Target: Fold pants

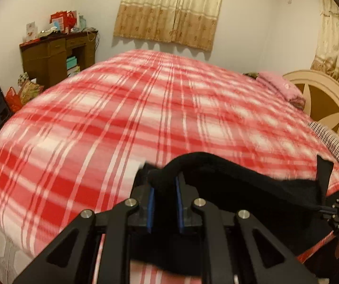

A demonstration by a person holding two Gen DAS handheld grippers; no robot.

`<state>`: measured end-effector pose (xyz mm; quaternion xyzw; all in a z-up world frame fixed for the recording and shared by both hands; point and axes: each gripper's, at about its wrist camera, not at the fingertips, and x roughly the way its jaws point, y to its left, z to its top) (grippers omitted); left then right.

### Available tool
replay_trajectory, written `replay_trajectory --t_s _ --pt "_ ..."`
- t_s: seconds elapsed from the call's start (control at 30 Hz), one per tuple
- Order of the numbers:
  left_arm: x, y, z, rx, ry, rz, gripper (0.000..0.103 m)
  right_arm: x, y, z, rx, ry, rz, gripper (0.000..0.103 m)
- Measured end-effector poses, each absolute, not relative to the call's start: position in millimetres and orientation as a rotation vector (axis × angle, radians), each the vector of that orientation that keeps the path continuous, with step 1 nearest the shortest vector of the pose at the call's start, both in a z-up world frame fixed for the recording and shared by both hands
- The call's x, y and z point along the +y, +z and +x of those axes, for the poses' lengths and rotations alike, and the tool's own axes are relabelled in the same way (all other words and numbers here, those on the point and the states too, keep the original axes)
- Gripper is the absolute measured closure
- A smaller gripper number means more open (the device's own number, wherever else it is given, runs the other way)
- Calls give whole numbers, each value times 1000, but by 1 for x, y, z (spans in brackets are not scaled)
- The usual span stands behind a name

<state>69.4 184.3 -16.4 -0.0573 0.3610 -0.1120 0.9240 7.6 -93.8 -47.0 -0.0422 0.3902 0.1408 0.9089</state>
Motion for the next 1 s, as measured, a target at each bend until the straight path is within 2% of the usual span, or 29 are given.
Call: replay_trajectory --t_s 0.2,0.23,0.27,0.3,0.5,0.57,0.6,0.67,0.8,0.9,0.97,1.0 --pt "199 -54 50 794 -167 -113 86 -80 -84 -4 823 271 -150 99" --pt "203 -58 45 795 -157 -116 79 -78 -85 -6 819 268 -159 99" --pt "206 -63 43 797 -139 -119 77 -77 -87 -7 816 268 -168 99" --pt "208 -68 41 798 -131 -129 77 -76 -91 -7 822 272 -173 95" --pt "213 -69 29 777 -136 -116 76 -68 -111 -10 850 251 -224 95" --pt "216 -67 24 791 -85 -78 54 -68 -107 -12 843 251 -222 95" --pt "221 -67 19 791 -54 -67 51 -70 -104 -12 845 260 -221 95" --pt "233 -63 11 785 -14 -61 50 -69 -102 -15 868 296 -228 89" --pt "245 -39 11 751 77 -79 49 -67 -98 -18 890 402 -191 88" --pt "224 -15 17 685 11 -91 49 -70 -83 -16 837 370 -118 88" --pt "197 -4 27 663 -25 -67 37 -79 -71 -13 807 365 -33 88" --pt "181 -3 34 660 -28 -46 35 -91 -61 -12 787 348 33 88"
